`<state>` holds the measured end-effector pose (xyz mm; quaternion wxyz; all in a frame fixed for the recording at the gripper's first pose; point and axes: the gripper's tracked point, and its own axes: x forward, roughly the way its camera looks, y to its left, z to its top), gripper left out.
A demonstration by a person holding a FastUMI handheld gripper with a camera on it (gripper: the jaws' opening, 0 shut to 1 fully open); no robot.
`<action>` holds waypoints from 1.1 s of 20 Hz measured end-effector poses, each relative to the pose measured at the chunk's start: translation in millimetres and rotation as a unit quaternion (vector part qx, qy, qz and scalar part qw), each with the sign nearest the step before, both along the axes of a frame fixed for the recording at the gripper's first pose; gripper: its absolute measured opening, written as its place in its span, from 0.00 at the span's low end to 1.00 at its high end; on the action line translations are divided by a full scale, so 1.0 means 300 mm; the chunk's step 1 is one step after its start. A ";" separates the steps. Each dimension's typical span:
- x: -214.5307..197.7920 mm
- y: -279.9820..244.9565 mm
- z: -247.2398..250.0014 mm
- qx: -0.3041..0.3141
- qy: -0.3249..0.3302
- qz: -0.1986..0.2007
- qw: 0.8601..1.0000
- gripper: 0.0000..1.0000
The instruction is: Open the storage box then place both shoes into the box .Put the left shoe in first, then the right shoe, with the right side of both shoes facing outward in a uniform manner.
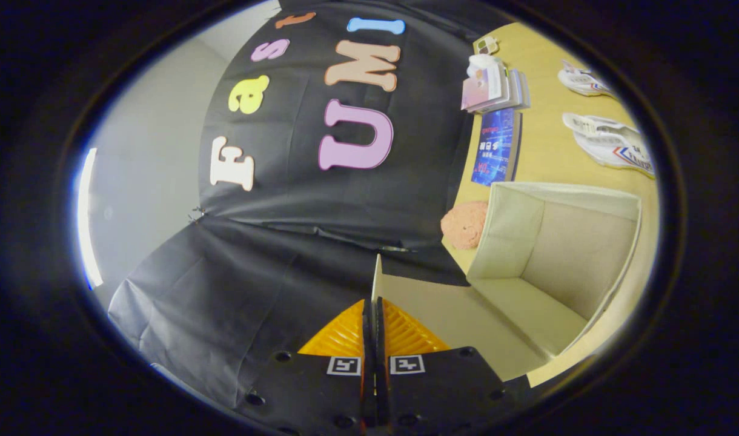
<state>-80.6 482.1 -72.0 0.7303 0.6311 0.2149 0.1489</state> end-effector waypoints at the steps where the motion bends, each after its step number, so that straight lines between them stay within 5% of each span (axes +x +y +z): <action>1: -0.018 0.040 -0.008 -0.001 0.001 0.006 1.000 0.04; 10: -0.129 0.307 -0.097 -0.055 0.001 0.059 0.997 0.09; 12: -0.132 0.303 -0.113 -0.082 -0.001 0.067 0.994 0.32; 22: -0.035 -0.124 -0.111 -0.271 -0.069 0.044 0.959 0.84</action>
